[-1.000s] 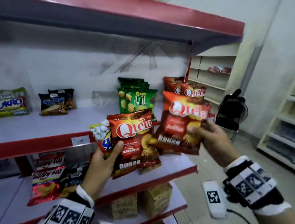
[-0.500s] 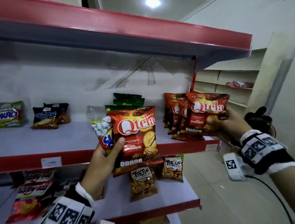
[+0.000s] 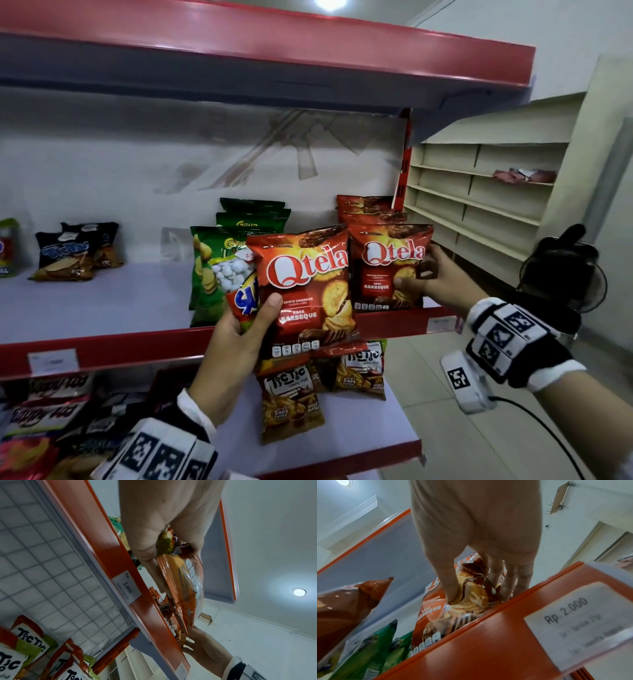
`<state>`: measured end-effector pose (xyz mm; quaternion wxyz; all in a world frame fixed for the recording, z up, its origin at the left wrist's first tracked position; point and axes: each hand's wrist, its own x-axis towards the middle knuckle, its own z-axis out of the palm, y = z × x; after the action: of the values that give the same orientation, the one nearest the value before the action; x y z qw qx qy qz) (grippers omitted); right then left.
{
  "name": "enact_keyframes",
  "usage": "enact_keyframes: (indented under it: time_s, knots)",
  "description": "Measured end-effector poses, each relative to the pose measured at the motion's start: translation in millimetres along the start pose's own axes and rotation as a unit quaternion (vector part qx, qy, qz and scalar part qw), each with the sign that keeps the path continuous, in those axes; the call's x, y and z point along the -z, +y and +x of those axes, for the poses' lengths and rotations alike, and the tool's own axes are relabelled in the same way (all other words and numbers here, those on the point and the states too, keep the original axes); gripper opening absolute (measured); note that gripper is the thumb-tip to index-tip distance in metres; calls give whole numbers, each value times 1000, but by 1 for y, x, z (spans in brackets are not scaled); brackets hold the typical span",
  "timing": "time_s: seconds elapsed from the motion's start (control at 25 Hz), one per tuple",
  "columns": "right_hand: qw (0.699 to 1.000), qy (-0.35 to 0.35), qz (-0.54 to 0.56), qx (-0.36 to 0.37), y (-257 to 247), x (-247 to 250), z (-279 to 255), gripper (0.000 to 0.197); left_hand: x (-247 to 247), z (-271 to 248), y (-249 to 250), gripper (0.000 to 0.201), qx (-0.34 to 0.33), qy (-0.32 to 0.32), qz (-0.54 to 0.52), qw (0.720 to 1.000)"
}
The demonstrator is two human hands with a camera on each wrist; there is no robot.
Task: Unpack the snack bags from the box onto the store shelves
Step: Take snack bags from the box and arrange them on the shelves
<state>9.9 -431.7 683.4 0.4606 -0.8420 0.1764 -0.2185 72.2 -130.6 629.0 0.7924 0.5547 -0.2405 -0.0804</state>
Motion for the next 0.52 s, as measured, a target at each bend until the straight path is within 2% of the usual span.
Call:
enact_keyframes:
  time_s: [0.08, 0.32, 0.44, 0.52]
  knots:
    - [1000, 8, 15, -6, -2, 1, -4, 81, -1, 1, -2, 52, 5, -7, 2, 1000]
    - [1000, 25, 6, 3, -6, -4, -22, 104, 3, 7, -3, 54, 5, -10, 2, 1000]
    - [996, 84, 8, 21, -10, -5, -27, 118, 5, 10, -2, 58, 5, -10, 1, 1000]
    - [990, 141, 11, 7, -14, -6, -29, 127, 7, 11, -1, 59, 6, -11, 1, 1000]
